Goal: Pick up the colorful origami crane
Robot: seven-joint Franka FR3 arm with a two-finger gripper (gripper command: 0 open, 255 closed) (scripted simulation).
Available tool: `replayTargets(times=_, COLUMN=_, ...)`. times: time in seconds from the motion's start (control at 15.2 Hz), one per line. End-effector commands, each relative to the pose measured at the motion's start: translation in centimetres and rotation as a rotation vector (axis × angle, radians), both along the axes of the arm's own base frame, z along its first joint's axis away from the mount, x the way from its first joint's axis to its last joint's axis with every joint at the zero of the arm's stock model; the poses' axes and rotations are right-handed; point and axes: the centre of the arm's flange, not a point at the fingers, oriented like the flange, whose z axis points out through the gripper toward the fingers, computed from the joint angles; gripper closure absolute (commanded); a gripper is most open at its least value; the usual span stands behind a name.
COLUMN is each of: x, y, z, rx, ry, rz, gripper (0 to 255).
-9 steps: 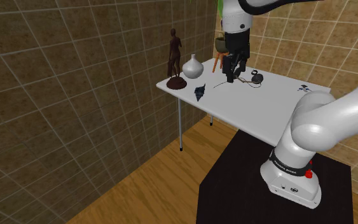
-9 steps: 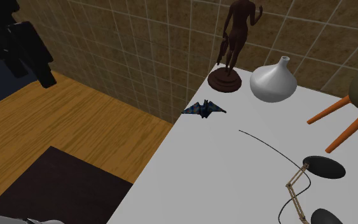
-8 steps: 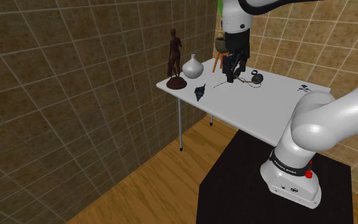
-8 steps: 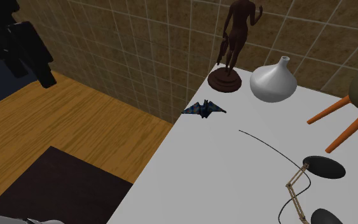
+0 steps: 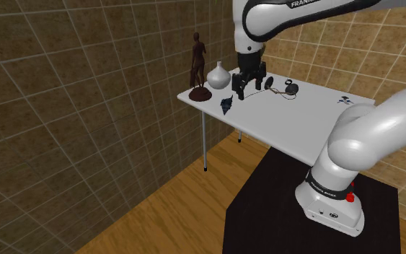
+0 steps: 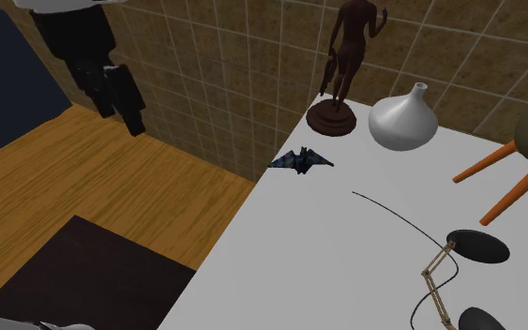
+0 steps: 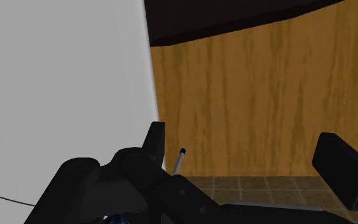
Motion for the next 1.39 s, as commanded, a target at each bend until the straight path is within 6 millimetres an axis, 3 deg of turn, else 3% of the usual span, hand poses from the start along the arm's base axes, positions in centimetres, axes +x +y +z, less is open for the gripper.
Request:
replayTargets(times=0.0, x=1.8, y=-0.9, z=-1.4, rx=-0.004, ry=-0.018, rz=-0.055, gripper=0)
replayTargets(times=0.66, x=10.4, y=-6.8, z=-8.5, rx=-0.023, ry=-0.088, rz=-0.322, gripper=0)
replayTargets(times=1.32, x=17.6, y=-15.0, z=-15.0, rx=-0.042, ry=-0.157, rz=-0.589, gripper=0)
